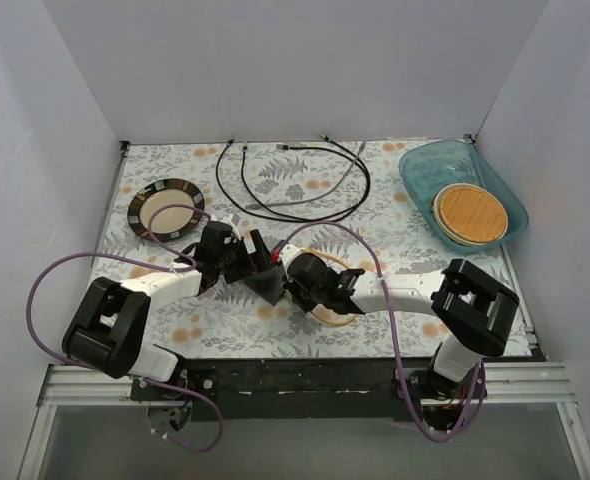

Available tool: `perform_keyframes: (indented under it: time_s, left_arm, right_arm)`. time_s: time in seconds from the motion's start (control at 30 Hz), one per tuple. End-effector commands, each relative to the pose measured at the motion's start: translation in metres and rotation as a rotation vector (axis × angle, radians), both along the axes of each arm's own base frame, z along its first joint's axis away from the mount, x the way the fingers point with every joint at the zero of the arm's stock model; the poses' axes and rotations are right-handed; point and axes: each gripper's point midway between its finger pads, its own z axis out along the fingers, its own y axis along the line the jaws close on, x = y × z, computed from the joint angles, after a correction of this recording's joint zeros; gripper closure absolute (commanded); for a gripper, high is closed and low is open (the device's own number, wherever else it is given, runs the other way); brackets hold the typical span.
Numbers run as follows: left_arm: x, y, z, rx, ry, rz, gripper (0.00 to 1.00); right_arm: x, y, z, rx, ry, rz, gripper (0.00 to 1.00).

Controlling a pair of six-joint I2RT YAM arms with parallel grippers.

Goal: Insert the plug into the switch port

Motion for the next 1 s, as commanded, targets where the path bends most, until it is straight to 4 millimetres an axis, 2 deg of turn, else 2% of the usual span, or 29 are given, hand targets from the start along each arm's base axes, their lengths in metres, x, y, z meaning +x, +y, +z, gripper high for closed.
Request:
perform_keyframes:
  time_s: [0.0,0.17,0.27,0.97]
  left_arm:
    - [-0.007,-0.005,0.018,-0.063,-0.023,-0.015,0.02]
    - [-0.007,-0.004,0.016,-0.059,-0.016,-0.007,0.02]
    - [-0.007,-0.005,0.016,-0.061,-0.009,-0.005,0.02]
    - [-0.006,-0.005,0.007,-0.052,0.006,-0.001,0.02]
  right_arm:
    - [0.006,0.002,0.009,-0.001,-0.059,-0.032,0.99]
    - [0.008,0.002,0.011,-0.055,-0.150,-0.050,0.99]
    - [0.001,-0.002,0.003,-0.122,-0.173,-0.043,0.99]
    - [-0.002,0.002,-0.001,-0.130,-0.208,-0.049,0.99]
